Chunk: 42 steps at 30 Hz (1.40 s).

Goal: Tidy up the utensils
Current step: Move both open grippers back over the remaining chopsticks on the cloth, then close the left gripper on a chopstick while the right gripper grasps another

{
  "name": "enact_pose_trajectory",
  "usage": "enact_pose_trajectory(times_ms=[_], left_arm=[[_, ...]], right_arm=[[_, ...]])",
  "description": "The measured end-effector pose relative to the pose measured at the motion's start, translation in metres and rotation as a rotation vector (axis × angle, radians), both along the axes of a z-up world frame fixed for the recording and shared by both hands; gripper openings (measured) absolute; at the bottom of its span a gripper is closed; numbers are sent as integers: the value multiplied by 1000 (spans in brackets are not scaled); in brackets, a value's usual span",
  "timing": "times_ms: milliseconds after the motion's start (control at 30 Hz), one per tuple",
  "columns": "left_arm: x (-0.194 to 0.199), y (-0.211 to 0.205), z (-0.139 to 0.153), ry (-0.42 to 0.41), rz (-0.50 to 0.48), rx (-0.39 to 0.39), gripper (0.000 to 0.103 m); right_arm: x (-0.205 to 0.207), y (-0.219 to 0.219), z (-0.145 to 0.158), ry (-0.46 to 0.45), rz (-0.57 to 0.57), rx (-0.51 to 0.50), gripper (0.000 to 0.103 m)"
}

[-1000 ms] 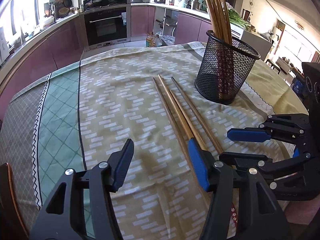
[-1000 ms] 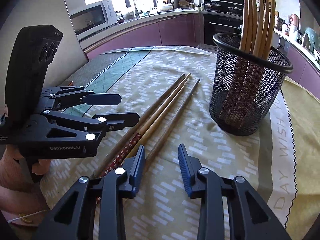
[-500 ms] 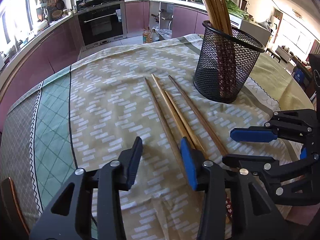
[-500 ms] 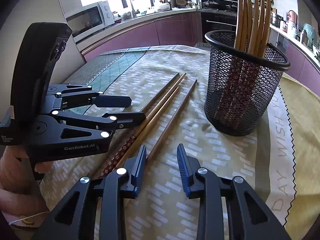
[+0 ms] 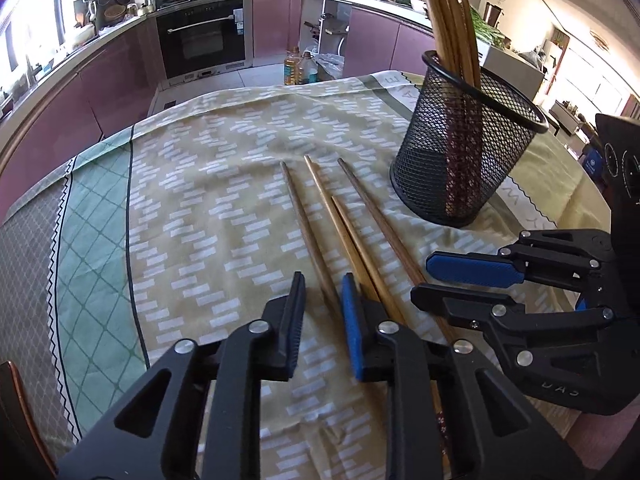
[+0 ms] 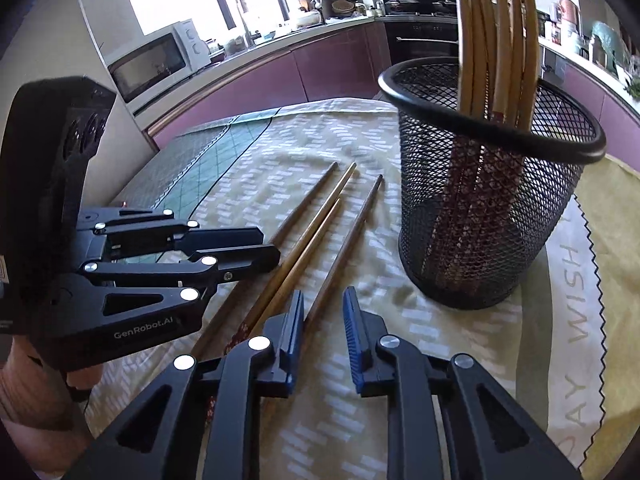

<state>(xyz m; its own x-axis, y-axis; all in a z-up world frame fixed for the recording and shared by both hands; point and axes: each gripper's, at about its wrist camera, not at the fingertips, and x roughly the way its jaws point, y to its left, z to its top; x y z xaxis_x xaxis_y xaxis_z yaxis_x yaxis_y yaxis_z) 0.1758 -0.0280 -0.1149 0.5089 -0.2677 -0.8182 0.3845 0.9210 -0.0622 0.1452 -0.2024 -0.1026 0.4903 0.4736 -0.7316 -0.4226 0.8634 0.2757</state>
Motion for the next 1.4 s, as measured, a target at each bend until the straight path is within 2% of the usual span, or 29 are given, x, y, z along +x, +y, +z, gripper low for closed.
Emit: enact_pose_trajectory(times_ms=[67,300,433,567,733,867,967,1100,1133,1400], left_arm=[[0,1,0,5,10,-17,12],[-7,7,1,7,41,-68,9],[-16,11,4,6,42,-87,9],[-25,14,6,4,30,-98,8],[-32,13,0,19,8,-69,8],[-26,11,-1,35,-5,-65,10],[-19,9,-1,48,-25,-71,15],[-13,5,0,43,-20,-57,12],[-13,4,1,38,-16,-50,9],[-21,4,27,-15,-34,-100,8]], right_arm=[[1,-4,0,16,-4,30,11],[0,-17,-2,50,-35,109,6],[-8,-24,3,36,-27,138,6],[-13,-25,4,40,6,130,6],[-14,-19,-2,67,34,101,7],[-11,-9,0,58,45,66,8],[-6,-1,1,53,50,52,8],[-3,0,2,49,56,48,6],[-4,-1,3,42,58,47,6],[-16,-17,36,-56,57,86,6]])
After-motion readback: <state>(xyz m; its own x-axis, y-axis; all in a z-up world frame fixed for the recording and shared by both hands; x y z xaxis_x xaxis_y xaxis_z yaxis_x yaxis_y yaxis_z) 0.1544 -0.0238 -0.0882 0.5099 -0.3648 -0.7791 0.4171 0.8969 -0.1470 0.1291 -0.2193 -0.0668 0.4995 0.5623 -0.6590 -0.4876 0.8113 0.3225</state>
